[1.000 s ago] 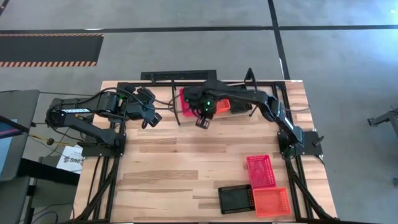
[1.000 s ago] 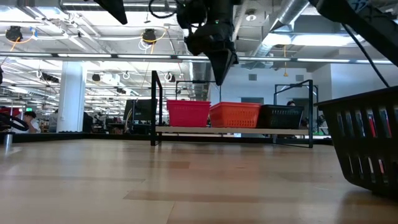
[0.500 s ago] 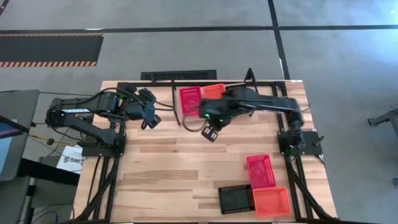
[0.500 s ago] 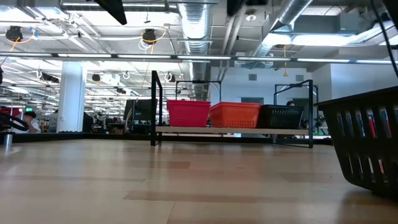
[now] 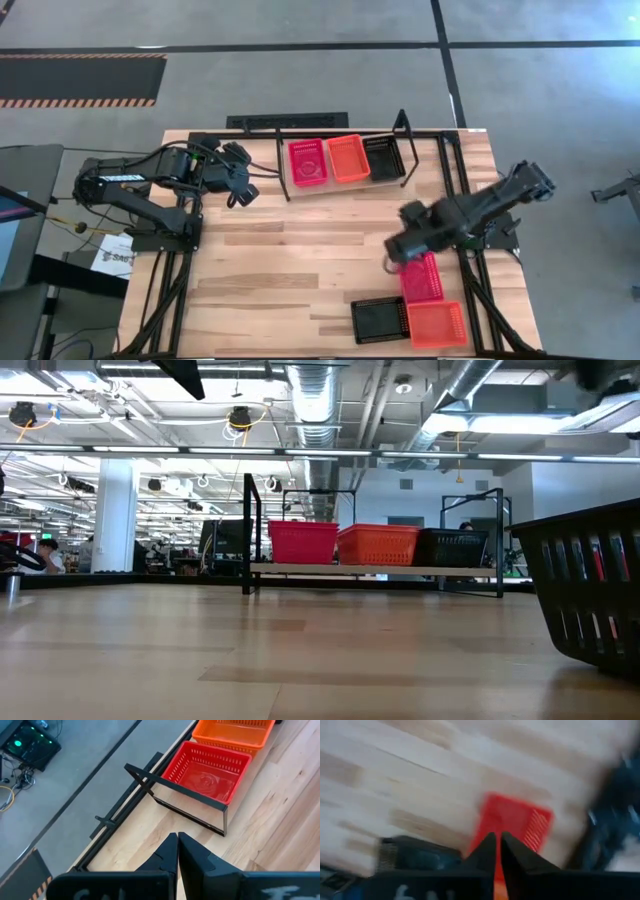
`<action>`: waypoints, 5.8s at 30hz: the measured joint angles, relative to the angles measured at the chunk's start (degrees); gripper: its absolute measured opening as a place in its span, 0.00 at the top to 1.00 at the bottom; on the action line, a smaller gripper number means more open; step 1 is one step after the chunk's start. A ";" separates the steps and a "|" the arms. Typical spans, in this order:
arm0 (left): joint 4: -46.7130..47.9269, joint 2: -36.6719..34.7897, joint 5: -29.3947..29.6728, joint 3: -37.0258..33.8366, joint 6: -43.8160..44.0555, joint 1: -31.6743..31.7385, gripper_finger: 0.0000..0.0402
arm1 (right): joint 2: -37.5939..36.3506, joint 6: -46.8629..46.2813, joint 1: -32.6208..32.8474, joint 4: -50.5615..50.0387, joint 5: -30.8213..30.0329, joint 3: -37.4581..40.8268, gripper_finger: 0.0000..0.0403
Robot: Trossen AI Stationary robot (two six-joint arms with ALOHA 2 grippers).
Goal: Stack baskets on shelf by color
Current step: Stack the red bin into the red bin on the shelf
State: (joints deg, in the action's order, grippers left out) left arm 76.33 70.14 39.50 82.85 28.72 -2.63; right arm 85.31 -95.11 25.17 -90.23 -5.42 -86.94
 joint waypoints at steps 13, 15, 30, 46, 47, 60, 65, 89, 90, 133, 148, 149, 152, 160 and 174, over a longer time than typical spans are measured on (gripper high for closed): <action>-3.07 0.00 0.18 0.00 -0.01 0.00 1.00 | -1.63 -30.36 14.37 9.52 9.12 16.97 0.59; -3.32 0.00 0.18 0.00 -0.03 0.00 1.00 | -1.65 -33.53 16.15 11.89 9.23 19.34 0.56; -3.38 0.00 -0.23 0.00 -0.02 -0.01 1.00 | -1.65 -37.92 20.23 28.69 9.46 34.88 0.55; -3.39 -0.01 -0.25 0.00 1.18 0.00 1.00 | -2.05 -31.75 16.97 41.15 10.32 43.02 0.97; -3.38 0.00 -0.25 0.00 1.35 0.00 1.00 | -2.54 -30.97 16.33 40.43 10.31 43.02 0.96; -3.38 -0.01 -0.39 0.00 1.94 -0.02 1.00 | -12.84 -7.32 -3.02 28.80 -6.28 30.33 0.99; -3.36 0.01 -0.43 0.00 1.95 0.00 1.00 | -12.23 13.89 -15.75 30.73 -10.59 20.64 0.99; -1.66 -0.01 -2.55 0.00 0.49 -0.01 1.00 | 25.27 56.80 -48.25 47.42 9.34 -16.31 1.00; -1.59 -0.01 -2.61 0.00 0.47 0.00 1.00 | 26.72 56.80 -48.18 47.24 9.91 -17.35 1.00; -0.78 -0.01 -2.64 0.00 -0.60 -0.02 1.00 | 32.17 51.78 -48.06 36.53 9.81 -21.96 1.00; -0.78 -0.01 -2.62 0.00 -0.34 0.00 1.00 | 32.18 52.00 -49.97 36.74 8.46 -21.94 1.00; -0.78 -0.01 -2.63 0.00 -0.28 0.00 1.00 | 32.18 52.00 -49.97 36.76 8.44 -21.94 1.00; -0.80 -0.01 -2.42 0.00 -0.16 -0.01 1.00 | 32.18 52.02 -50.02 36.74 8.45 -21.94 1.00; -0.82 -0.01 -1.94 0.00 -0.01 -0.01 1.00 | 32.21 51.60 -49.59 36.87 8.56 -20.29 1.00; -0.80 -0.01 -1.96 0.00 0.01 0.00 1.00 | 32.25 52.05 -49.15 40.23 10.12 -17.44 0.97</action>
State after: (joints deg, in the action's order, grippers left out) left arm 75.53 70.13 37.54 82.85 28.73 -2.63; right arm 117.56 -43.06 -23.98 -50.01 4.70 -104.38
